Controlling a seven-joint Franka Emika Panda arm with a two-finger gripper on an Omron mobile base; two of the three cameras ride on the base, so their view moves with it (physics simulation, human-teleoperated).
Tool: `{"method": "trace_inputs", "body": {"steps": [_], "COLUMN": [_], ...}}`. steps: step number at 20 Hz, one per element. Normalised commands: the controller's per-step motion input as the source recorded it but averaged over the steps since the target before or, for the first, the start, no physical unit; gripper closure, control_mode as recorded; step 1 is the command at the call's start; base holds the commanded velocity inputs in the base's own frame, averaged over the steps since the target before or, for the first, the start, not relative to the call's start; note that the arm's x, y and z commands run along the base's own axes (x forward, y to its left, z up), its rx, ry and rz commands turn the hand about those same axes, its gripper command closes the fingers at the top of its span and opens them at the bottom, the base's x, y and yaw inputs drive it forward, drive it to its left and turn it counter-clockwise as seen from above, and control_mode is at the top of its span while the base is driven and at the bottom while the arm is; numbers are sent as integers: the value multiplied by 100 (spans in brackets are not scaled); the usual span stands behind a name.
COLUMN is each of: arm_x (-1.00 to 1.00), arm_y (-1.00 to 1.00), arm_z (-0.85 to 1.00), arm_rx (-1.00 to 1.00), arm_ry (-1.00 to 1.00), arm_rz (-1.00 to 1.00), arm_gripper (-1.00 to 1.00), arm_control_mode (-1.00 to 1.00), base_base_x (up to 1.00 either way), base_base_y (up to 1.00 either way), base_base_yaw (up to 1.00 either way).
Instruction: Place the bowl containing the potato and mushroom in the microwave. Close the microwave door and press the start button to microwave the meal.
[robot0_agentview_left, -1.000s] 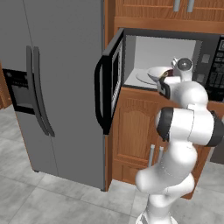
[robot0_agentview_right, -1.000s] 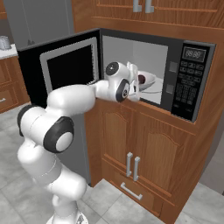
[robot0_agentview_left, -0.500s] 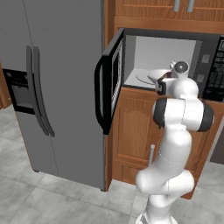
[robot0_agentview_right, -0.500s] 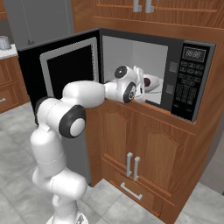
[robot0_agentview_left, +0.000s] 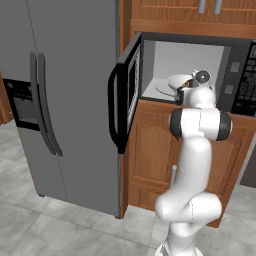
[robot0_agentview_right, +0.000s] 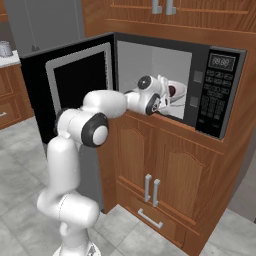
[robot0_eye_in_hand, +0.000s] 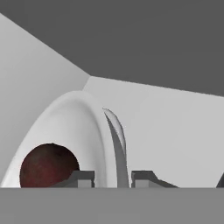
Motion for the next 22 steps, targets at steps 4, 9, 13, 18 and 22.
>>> {"method": "trace_inputs", "body": {"steps": [4,9,13,18,22], "arm_x": [63,53,18,0,-33], "arm_y": [-20,-4,20,48,77], "arm_z": [-3,-5,-11,-6,-6], "arm_rx": [0,0,-5,-12,-19], "arm_ry": [0,0,0,0,0], "arm_rz": [0,0,0,0,2], "arm_gripper": [100,-100,-100,-100,-100], "arm_control_mode": [-100,-100,-100,-100,-100], "base_base_x": [0,0,0,0,0], "base_base_y": [0,0,0,0,0], "base_base_yaw": [0,0,0,0,0]}}
